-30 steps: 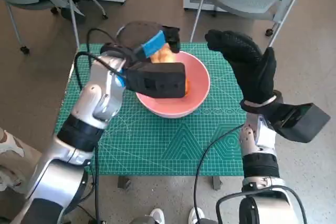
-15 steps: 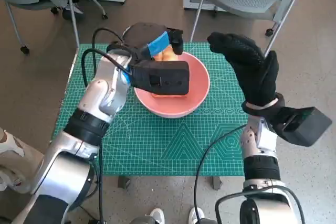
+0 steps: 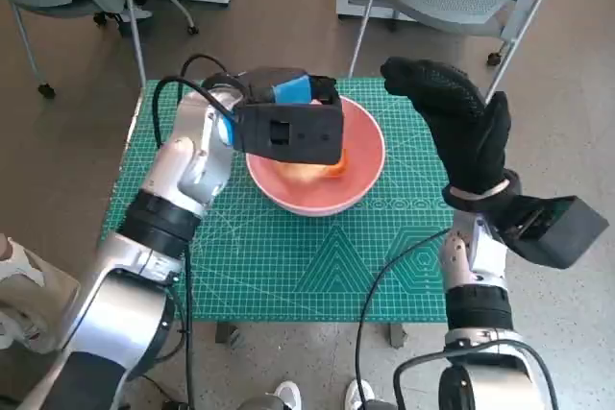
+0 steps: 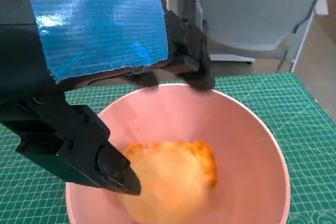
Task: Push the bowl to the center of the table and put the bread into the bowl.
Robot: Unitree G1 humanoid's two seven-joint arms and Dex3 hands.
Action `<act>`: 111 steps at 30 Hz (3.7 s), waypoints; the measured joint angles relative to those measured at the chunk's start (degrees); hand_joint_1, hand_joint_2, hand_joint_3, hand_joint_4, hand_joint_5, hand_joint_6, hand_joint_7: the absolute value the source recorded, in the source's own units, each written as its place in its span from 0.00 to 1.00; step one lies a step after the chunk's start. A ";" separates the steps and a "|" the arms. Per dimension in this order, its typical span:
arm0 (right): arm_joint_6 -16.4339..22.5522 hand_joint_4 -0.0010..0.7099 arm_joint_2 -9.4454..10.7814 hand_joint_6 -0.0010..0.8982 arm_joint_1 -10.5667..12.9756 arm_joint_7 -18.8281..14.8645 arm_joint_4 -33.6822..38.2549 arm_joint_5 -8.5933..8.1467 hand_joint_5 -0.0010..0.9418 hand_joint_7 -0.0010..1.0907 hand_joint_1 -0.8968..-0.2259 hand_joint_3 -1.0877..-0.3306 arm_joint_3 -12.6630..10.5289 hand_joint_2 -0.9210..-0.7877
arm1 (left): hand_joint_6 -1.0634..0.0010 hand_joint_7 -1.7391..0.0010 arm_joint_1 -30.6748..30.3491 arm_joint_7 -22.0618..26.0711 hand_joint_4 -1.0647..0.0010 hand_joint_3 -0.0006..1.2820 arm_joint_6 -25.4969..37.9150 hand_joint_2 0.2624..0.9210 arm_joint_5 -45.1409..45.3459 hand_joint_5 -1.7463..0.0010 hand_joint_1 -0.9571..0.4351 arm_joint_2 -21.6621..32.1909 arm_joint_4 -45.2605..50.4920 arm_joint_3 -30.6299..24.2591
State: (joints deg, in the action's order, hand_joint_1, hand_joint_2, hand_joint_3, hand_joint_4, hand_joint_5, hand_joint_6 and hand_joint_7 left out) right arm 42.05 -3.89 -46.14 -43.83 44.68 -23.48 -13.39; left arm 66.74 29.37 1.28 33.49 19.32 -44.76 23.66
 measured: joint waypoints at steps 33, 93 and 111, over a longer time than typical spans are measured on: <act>-1.52 0.12 -0.79 0.00 -1.04 2.43 -3.54 1.61 0.00 0.26 0.33 0.26 1.43 0.00 | 0.87 0.96 -17.18 5.01 1.00 0.02 -26.26 0.89 -50.51 1.00 0.32 -5.61 0.08 -34.68; -1.13 0.08 -4.35 0.00 -4.56 7.89 -2.39 5.80 0.00 0.26 0.32 0.30 3.62 0.00 | 0.83 0.95 -26.47 3.16 0.96 0.11 -24.57 1.00 -51.56 1.00 0.23 -7.77 14.42 -33.54; -0.25 0.07 -4.05 0.00 -4.32 8.89 -1.76 6.09 0.00 0.26 0.32 0.31 4.23 0.00 | 0.84 0.95 -26.63 3.08 0.98 0.12 -24.22 1.00 -51.83 1.00 0.23 -6.96 16.12 -33.70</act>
State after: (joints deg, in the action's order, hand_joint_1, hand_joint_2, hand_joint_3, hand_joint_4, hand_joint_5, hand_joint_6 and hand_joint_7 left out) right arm 41.80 -7.94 -50.46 -34.93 42.92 -17.38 -9.16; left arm 40.11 32.45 -22.94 -18.34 12.36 -28.64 -10.05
